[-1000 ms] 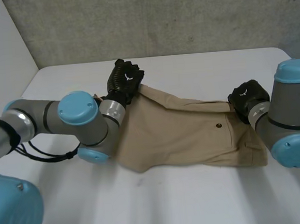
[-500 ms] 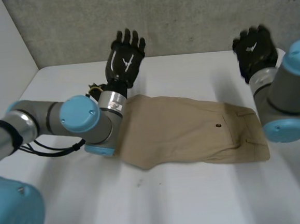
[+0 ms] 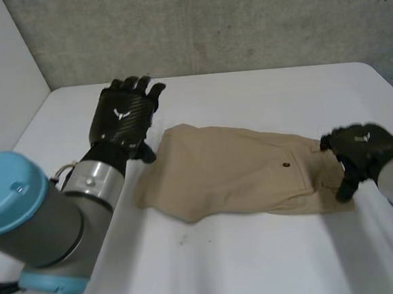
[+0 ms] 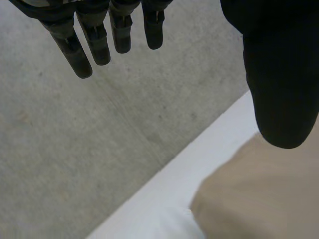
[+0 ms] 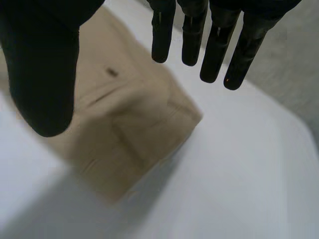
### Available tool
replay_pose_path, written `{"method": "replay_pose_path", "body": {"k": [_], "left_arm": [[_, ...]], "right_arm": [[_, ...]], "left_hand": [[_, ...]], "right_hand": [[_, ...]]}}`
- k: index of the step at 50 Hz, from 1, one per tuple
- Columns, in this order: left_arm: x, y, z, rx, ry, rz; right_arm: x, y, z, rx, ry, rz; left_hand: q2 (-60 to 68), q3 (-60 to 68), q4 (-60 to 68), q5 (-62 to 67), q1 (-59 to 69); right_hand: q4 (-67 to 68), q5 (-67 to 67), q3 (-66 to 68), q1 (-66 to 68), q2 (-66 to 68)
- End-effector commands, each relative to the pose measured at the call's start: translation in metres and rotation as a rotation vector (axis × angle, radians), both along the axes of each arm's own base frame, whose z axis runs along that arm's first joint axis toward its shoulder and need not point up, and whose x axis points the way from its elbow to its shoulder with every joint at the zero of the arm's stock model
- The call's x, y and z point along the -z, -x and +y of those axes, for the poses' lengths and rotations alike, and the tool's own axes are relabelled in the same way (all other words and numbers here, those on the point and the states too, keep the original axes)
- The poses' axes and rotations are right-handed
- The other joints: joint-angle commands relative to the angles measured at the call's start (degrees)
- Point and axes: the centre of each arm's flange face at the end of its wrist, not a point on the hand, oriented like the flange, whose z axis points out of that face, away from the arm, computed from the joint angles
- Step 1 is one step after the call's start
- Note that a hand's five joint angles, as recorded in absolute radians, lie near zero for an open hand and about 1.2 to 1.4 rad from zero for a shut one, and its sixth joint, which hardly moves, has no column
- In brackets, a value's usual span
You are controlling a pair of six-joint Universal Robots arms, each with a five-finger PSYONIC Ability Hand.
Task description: Fold the shorts.
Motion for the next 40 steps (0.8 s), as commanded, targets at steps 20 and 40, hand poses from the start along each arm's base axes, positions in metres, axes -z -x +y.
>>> {"method": "replay_pose_path", "body": {"k": [20, 40], "left_arm": [[0.020, -0.017, 0.026, -0.003, -0.099, -0.026], [0.008, -0.030, 0.032, -0.031, -0.106, -0.031]], "right_arm": [[0.071, 0.010, -0.022, -0.030, 0.020, -0.063], [0.027, 0.090, -0.083, 0.117, 0.151, 0.260]], "left_hand": [[-0.6, -1.1, -0.7, -1.5, -0.6], [-1.4, -1.9, -1.5, -2.3, -1.4]], "right_hand": [[32.5, 33.2, 32.5, 35.7, 33.2], [57.6, 58.4, 57.7, 60.9, 58.4]]}}
